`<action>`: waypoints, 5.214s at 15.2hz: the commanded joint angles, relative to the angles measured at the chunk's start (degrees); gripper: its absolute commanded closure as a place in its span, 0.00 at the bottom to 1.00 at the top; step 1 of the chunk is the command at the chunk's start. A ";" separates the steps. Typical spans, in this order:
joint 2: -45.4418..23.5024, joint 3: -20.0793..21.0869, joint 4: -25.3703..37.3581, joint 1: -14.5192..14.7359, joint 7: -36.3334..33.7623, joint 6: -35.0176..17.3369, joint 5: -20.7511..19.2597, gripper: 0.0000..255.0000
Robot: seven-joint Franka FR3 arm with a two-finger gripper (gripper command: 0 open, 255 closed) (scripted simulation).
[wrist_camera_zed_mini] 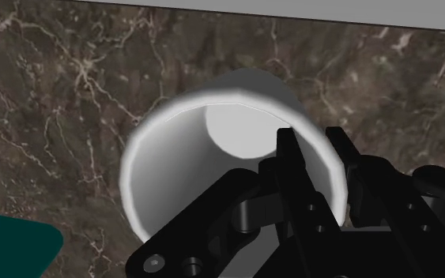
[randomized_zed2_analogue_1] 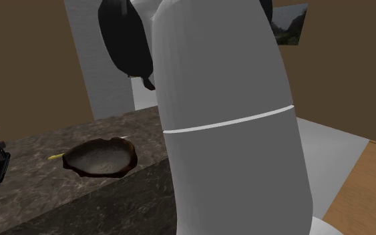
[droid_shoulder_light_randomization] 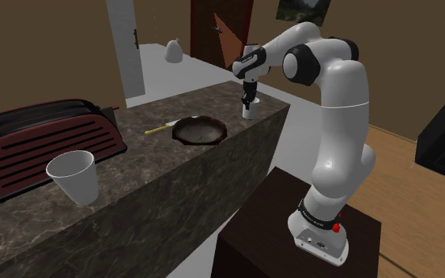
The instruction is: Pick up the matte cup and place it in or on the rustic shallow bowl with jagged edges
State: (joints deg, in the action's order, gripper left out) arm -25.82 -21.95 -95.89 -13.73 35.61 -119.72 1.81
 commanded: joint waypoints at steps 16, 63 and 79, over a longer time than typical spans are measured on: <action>3.25 -0.64 5.56 0.28 0.14 8.61 -1.09 1.00; 14.17 11.09 12.36 23.00 -33.35 29.19 -6.06 1.00; 13.66 12.27 2.77 24.72 -36.98 19.40 -6.04 1.00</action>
State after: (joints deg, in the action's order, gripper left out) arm -12.41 -9.68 -92.03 10.98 -1.29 -99.42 -4.18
